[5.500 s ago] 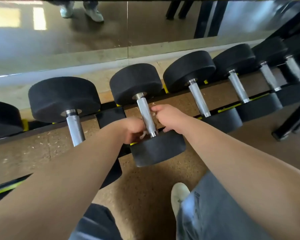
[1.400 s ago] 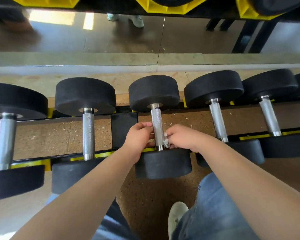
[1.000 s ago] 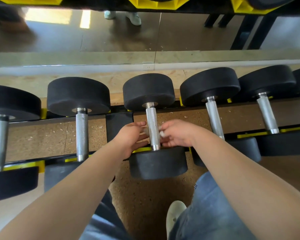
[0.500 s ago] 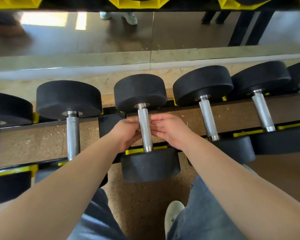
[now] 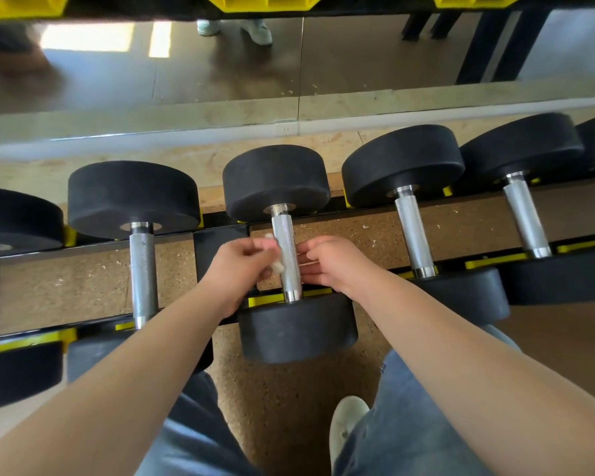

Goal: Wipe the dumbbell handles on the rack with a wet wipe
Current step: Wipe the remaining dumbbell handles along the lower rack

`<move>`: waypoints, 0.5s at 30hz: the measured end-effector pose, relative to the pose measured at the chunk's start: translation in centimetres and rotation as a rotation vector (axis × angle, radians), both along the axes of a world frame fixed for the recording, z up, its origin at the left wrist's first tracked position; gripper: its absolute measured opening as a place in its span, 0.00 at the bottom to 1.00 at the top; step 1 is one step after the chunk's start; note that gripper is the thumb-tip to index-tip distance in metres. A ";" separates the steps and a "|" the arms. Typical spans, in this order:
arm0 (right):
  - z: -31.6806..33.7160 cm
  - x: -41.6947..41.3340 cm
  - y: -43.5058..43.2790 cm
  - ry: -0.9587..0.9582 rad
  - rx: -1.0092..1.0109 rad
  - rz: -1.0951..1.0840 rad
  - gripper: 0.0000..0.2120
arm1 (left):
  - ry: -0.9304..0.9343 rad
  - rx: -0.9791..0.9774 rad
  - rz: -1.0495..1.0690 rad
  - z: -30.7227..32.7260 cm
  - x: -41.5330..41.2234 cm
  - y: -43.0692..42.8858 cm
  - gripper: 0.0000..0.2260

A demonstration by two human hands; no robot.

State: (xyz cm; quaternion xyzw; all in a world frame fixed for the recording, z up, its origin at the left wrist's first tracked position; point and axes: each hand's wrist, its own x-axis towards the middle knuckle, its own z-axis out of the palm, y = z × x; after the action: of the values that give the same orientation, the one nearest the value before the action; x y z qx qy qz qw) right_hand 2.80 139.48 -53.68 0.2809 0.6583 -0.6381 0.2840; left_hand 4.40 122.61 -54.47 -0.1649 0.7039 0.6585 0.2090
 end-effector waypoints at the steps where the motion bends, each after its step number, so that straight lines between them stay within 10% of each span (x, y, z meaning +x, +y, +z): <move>1: 0.1 0.1 0.1 0.014 -0.009 0.006 0.14 | 0.024 -0.116 -0.141 0.2 0.8 -0.5 0.03; 4: 0.2 0.2 -0.2 0.041 0.019 0.057 0.13 | 0.091 -0.385 -0.433 0.8 1.9 -1.2 0.04; 12: 0.3 0.5 0.0 0.092 0.058 -0.021 0.09 | 0.405 -0.476 -0.137 2.5 -1.4 1.6 0.11; 15: 0.2 0.8 0.3 0.136 0.054 -0.048 0.11 | 0.404 -0.579 -0.323 2.5 -1.3 1.0 0.08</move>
State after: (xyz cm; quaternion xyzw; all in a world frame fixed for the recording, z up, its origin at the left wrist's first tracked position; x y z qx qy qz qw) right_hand 3.58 139.75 -53.46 0.2602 0.6861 -0.6443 0.2155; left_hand 3.12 123.60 -51.94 0.0290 0.9046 0.4102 0.1121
